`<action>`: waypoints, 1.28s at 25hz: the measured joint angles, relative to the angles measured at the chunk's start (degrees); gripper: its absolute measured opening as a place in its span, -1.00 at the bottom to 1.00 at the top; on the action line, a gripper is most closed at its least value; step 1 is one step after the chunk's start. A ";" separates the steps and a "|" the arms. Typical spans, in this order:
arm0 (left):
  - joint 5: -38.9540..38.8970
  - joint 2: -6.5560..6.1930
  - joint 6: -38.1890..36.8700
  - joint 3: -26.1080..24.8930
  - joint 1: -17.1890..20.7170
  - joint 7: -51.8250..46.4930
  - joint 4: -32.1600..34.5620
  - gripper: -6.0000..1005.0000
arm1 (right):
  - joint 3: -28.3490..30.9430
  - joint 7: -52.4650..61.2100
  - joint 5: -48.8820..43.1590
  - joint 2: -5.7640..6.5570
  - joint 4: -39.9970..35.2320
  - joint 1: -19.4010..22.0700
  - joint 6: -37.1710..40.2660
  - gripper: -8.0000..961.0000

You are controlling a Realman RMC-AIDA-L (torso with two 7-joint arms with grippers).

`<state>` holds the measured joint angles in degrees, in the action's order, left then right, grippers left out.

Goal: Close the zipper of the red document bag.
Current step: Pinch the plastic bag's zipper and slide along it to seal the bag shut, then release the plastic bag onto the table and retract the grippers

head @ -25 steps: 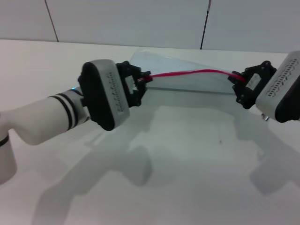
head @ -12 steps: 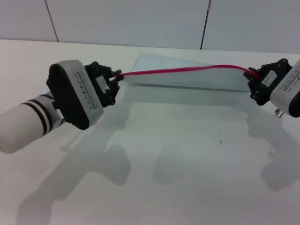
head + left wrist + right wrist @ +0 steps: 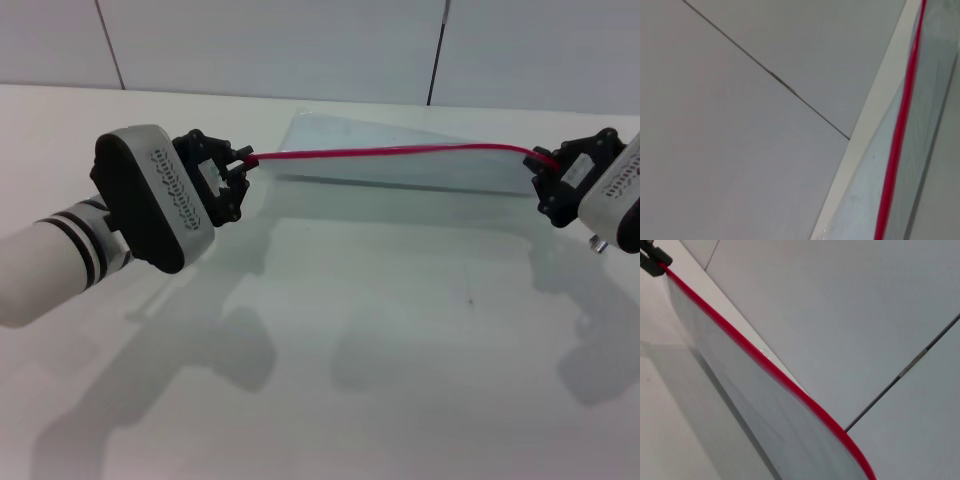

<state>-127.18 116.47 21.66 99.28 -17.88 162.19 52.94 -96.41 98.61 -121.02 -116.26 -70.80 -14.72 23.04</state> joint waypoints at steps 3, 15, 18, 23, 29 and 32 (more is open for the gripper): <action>-0.83 0.01 -0.17 -0.20 -0.46 -0.34 -0.22 -0.73 | 0.04 0.06 -0.09 -0.03 0.51 0.00 0.00 -0.62; -13.01 -0.09 6.23 -2.51 -1.00 0.16 -0.99 -0.51 | 0.32 0.65 0.09 -0.28 -1.04 3.76 -2.53 -0.23; -15.94 0.04 8.92 -3.11 -0.05 0.22 -0.71 -0.39 | 0.08 0.72 2.69 -0.30 -2.52 5.19 -3.57 0.05; -26.33 -0.06 13.60 -3.32 1.42 0.24 -1.07 -0.11 | -3.12 0.74 13.40 -0.23 -1.96 5.03 -11.40 0.50; -34.77 -0.01 19.79 -3.32 1.31 -0.28 -5.05 0.11 | -12.41 0.74 24.29 -0.13 1.40 1.14 -26.58 0.72; -35.53 0.08 22.61 -3.29 1.30 -0.34 -6.07 0.11 | -17.57 2.94 26.12 -0.05 2.00 0.04 -35.13 0.72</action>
<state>-162.71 116.55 44.27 95.99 -16.59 161.85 46.87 -113.98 101.55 -94.90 -116.32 -68.80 -14.68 -12.09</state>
